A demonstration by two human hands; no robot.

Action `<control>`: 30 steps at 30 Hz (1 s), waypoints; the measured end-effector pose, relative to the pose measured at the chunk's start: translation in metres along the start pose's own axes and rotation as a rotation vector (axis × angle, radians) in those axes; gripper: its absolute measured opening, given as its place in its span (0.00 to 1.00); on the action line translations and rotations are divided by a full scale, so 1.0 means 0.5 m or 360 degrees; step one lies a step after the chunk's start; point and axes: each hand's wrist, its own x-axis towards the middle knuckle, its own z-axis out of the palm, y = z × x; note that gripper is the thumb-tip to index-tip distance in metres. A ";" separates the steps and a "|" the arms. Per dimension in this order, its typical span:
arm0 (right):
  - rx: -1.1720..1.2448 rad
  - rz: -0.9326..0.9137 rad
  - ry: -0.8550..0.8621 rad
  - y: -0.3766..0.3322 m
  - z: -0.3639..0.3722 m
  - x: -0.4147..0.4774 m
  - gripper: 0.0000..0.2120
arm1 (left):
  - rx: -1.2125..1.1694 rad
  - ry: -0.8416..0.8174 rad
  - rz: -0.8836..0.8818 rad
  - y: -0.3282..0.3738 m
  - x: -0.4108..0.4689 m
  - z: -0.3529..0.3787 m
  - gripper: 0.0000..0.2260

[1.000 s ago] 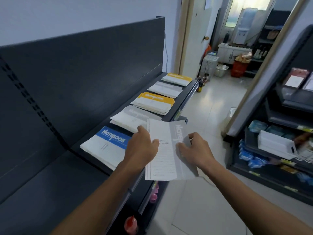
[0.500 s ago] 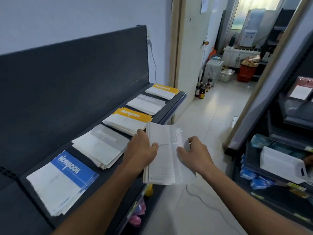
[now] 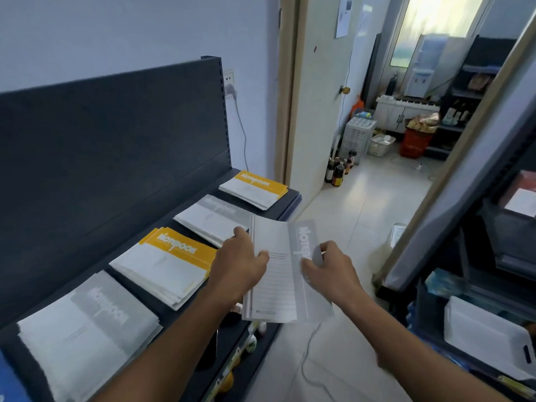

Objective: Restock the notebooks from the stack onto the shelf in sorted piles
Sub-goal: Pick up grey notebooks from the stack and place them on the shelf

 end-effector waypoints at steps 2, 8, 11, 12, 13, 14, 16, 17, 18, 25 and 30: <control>-0.0018 -0.0018 -0.0024 -0.010 0.001 0.058 0.15 | 0.0012 0.0031 -0.0016 0.008 0.049 0.007 0.19; -0.0041 -0.0164 -0.0158 -0.053 0.034 0.218 0.14 | -0.0008 0.0137 -0.0206 -0.004 0.162 0.014 0.20; -0.0064 -0.0240 -0.0263 -0.080 0.061 0.297 0.12 | -0.0005 0.0212 -0.0348 -0.020 0.204 0.018 0.19; -0.0079 -0.0276 -0.0294 -0.089 0.071 0.322 0.12 | -0.0010 0.0240 -0.0405 -0.026 0.217 0.020 0.18; -0.0087 -0.0319 -0.0328 -0.098 0.083 0.348 0.12 | -0.0016 0.0277 -0.0463 -0.031 0.232 0.022 0.16; -0.0089 -0.0358 -0.0369 -0.107 0.094 0.375 0.12 | -0.0022 0.0313 -0.0528 -0.037 0.246 0.024 0.15; -0.0111 -0.0420 -0.0456 -0.128 0.116 0.425 0.13 | -0.0048 0.0372 -0.0662 -0.045 0.270 0.027 0.15; -0.0138 -0.0447 -0.0501 -0.139 0.126 0.448 0.14 | -0.0077 0.0391 -0.0729 -0.048 0.280 0.028 0.15; -0.0160 -0.0474 -0.0543 -0.150 0.135 0.469 0.14 | -0.0107 0.0412 -0.0791 -0.051 0.290 0.029 0.16; -0.0256 -0.0752 -0.0812 -0.218 0.191 0.576 0.15 | -0.0179 0.0602 -0.1103 -0.076 0.340 0.038 0.11; -0.0305 -0.0904 -0.0968 -0.251 0.226 0.617 0.19 | -0.0205 0.0716 -0.1256 -0.094 0.359 0.048 0.09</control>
